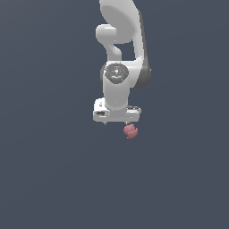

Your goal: Pick up the object and move it to a goal position.

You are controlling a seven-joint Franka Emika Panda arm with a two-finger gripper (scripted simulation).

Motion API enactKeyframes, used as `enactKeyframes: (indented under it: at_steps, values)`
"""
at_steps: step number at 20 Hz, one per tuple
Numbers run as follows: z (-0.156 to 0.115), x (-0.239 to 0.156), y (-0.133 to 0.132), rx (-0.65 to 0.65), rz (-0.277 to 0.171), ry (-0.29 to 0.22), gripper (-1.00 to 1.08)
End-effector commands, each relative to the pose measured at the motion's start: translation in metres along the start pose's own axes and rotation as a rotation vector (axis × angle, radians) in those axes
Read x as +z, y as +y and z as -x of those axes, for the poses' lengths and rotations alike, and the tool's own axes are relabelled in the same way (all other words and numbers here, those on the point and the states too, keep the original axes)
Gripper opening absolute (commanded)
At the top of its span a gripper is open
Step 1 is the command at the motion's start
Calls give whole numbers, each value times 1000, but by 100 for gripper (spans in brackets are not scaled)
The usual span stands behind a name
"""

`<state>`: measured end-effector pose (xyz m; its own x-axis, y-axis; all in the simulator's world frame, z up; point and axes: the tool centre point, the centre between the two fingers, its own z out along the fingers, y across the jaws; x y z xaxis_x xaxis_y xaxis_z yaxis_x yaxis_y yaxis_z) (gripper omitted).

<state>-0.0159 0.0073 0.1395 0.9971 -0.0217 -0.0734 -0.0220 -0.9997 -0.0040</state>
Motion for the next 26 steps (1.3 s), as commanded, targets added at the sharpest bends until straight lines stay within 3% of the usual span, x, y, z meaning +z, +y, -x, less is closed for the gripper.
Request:
enactKeyframes:
  at_steps: [1, 11, 19, 26]
  values:
    - [0, 0, 0, 0, 0, 0, 100]
    - [9, 20, 0, -43, 11, -50, 100]
    - [8, 24, -10, -96, 13, -34, 100]
    - [7, 36, -41, -262, 18, 10, 100]
